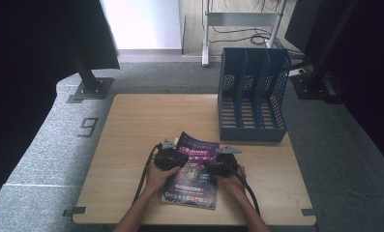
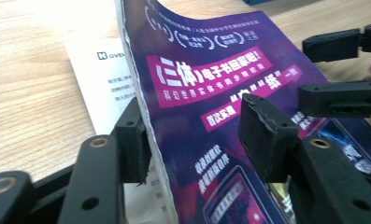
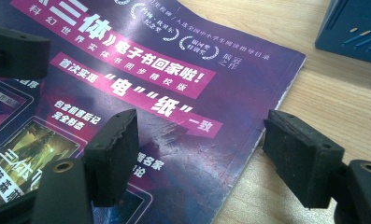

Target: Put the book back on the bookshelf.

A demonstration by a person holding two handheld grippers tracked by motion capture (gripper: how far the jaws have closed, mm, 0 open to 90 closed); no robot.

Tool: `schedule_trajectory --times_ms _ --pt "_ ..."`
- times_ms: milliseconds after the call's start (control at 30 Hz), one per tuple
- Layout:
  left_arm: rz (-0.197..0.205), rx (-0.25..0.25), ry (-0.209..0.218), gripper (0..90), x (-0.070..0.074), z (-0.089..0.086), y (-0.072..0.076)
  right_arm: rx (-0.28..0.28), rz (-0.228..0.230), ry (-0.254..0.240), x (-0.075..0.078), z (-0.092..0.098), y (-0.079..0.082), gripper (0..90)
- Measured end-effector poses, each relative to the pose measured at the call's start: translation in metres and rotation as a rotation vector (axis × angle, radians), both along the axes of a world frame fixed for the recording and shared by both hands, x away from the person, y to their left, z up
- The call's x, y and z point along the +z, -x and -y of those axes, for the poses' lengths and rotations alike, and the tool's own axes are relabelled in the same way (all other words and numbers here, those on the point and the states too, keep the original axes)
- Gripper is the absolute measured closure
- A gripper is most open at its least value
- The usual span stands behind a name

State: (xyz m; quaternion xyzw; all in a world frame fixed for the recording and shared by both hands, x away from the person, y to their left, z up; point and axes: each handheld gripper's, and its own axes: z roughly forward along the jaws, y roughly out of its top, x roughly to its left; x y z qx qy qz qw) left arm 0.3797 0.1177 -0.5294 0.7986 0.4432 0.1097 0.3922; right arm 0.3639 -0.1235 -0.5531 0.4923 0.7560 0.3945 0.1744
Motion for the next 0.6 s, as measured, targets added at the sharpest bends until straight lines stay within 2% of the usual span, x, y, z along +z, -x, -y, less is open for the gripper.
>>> schedule_trajectory --times_ms 167,233,300,433,600 --pt "0.029 0.019 -0.021 54.1 -0.0038 0.0017 -0.0007 0.001 0.001 0.001 0.0 0.0 -0.0001 26.5" --pt "0.042 0.027 -0.01 60.4 -0.0047 0.0014 0.0008 0.0 0.002 0.0 -0.0001 0.0 -0.0001 26.5" --pt "0.056 0.034 -0.004 61.9 -0.006 0.0013 0.0029 0.001 0.002 0.0 -0.0001 0.0 -0.0001 26.5" --pt "0.063 0.012 -0.021 66.5 -0.007 0.0025 0.0046 -0.001 0.002 0.001 -0.0001 -0.0001 0.0001 26.6" --pt "0.058 -0.004 -0.007 71.1 -0.0059 0.0021 0.0046 -0.002 0.001 0.0 0.0 -0.0002 0.0003 26.6"
